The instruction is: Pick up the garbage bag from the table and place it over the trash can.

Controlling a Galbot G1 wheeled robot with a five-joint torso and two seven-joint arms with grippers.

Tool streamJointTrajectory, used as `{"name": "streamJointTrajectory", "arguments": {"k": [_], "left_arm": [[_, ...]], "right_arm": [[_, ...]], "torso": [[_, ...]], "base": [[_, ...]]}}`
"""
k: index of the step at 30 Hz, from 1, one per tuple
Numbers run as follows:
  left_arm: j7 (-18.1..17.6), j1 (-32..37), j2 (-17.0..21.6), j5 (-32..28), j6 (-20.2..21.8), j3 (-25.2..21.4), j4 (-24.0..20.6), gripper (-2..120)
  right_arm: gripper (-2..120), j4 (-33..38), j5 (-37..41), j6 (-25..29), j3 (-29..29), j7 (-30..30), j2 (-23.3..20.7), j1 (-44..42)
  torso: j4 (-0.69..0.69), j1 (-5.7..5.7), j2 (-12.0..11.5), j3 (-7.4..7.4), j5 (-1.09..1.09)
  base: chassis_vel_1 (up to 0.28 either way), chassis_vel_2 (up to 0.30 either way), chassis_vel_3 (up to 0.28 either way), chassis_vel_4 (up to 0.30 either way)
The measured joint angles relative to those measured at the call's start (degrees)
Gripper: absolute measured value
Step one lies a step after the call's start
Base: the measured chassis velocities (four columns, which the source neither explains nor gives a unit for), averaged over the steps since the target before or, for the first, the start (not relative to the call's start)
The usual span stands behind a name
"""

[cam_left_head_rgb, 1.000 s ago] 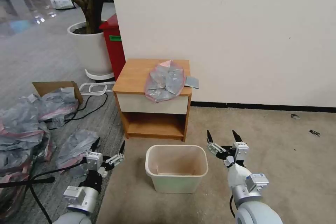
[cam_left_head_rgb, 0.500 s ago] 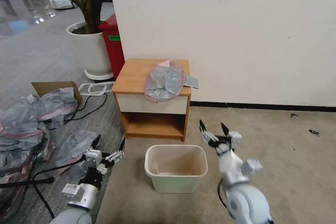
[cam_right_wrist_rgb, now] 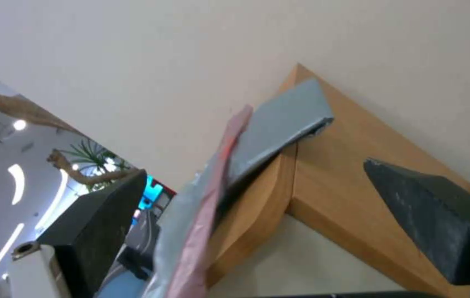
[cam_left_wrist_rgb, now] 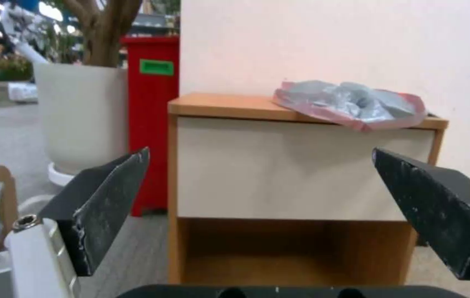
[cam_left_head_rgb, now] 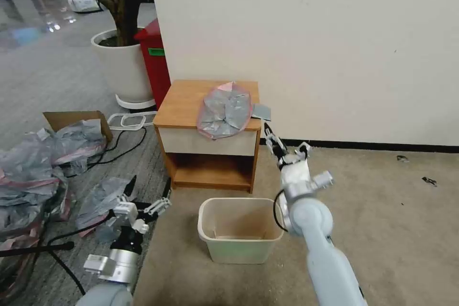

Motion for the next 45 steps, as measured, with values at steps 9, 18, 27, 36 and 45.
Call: {"name": "streamJointTrajectory", "arguments": {"k": [9, 18, 27, 36, 45], "left_arm": [[-0.37, 0.35, -0.68, 1.02, -0.89, -1.34, -0.05, 100], [-0.27, 0.36, -0.44, 1.24, -1.7, -1.76, 0.54, 100], [-0.84, -0.07, -0.65, 0.84, -2.76, -1.43, 0.69, 100], [-2.72, -0.76, -0.58, 0.84, -2.76, -0.93, 0.48, 100], [-4.07, -0.55, -1.02, -0.08, -2.8, -0.28, 0.73, 100]], "right_arm": [[100, -10.42, 1.22, 2.05, -0.24, -2.59, 0.26, 8.03], [100, -14.2, 1.35, 2.37, -0.96, -3.18, 0.63, 11.69], [99, -16.63, 1.05, 2.6, -0.38, -4.36, 1.39, 13.78], [96, -18.43, -0.22, 2.86, -0.31, -5.2, 2.36, 14.19], [70, -18.85, -0.77, 3.07, -0.34, -5.48, 2.49, 14.62]], "torso": [[0.0, 0.0, 0.0, 0.0, 0.0], [0.0, 0.0, 0.0, 0.0, 0.0], [0.0, 0.0, 0.0, 0.0, 0.0], [0.0, 0.0, 0.0, 0.0, 0.0], [0.0, 0.0, 0.0, -0.01, 0.0]], "base": [[0.0, 0.0, 0.0, 0.0], [0.0, 0.0, 0.0, 0.0], [0.0, 0.0, 0.0, 0.0], [0.0, 0.0, 0.0, 0.0], [0.0, 0.0, 0.0, 0.0]]}}
